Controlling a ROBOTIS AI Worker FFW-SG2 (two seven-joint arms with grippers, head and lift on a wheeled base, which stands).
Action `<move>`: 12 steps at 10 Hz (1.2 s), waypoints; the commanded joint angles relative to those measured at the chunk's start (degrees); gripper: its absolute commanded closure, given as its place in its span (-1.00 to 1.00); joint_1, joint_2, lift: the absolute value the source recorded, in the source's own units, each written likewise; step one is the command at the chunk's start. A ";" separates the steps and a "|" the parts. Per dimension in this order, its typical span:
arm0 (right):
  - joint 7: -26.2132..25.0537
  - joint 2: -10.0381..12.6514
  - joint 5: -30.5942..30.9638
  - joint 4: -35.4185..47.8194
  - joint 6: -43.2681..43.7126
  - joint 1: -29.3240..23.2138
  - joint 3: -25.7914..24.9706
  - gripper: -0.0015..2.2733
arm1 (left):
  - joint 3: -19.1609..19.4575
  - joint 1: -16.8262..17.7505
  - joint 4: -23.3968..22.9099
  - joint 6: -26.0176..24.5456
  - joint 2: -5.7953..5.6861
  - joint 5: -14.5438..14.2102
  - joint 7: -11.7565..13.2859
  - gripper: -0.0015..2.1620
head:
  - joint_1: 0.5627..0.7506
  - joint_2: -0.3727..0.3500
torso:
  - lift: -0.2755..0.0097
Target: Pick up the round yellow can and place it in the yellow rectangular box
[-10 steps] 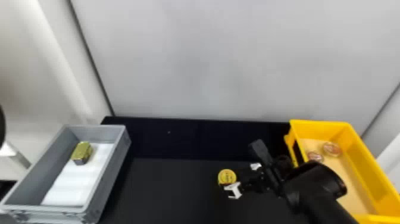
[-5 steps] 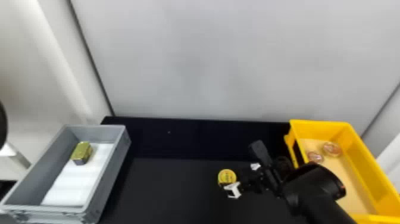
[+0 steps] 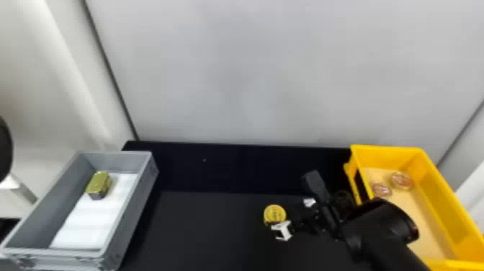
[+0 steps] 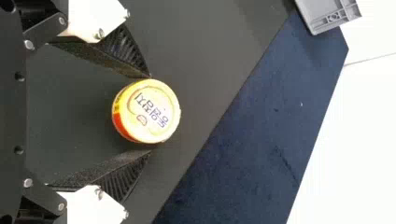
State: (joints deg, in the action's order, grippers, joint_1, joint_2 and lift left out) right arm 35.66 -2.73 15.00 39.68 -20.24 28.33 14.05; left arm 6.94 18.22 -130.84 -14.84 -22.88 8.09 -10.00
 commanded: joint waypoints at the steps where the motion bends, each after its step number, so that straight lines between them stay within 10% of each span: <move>1: -0.05 0.53 -0.14 -0.65 0.54 0.06 -0.07 -0.75 | 0.01 0.07 0.06 0.16 0.02 0.00 -0.02 -0.87 | 0.07 0.18 | 0.87; 12: 0.92 0.27 -0.49 1.90 0.80 -0.73 0.19 -0.39 | -0.08 0.07 0.06 -0.10 0.02 0.00 0.24 -0.87 | 0.07 0.18 | 0.87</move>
State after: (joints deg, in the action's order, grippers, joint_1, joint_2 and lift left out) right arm 36.10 -2.27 14.51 40.09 -19.05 28.11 14.25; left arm 6.81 18.37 -130.67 -14.77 -22.86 8.09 -9.88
